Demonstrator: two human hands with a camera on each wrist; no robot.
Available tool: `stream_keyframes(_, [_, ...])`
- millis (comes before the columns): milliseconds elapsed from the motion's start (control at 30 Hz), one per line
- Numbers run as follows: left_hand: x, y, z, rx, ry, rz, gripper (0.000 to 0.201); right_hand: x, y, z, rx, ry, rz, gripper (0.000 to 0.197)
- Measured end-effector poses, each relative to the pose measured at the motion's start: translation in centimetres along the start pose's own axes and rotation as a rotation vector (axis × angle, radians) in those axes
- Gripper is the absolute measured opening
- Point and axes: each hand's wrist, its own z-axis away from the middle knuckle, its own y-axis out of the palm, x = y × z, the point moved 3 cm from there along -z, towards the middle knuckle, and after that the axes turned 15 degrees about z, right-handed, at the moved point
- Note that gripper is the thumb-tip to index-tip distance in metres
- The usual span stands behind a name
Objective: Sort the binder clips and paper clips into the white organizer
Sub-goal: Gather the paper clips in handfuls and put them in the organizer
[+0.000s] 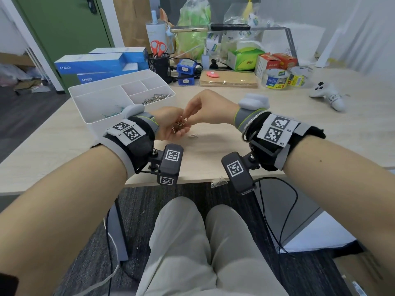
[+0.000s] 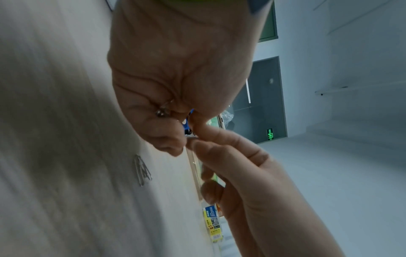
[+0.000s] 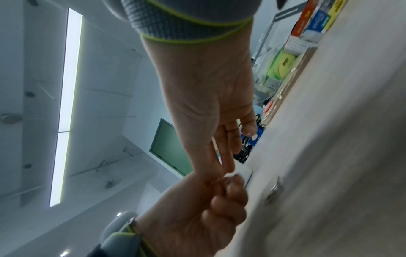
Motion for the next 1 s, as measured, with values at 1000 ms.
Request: stream_keyframes(1000, [-0.3, -1.5, 0.0, 0.039, 0.033, 0.194, 0.069, 1.6, 0.6, -2.2, -0.011, -0.054, 0.022, 0.013])
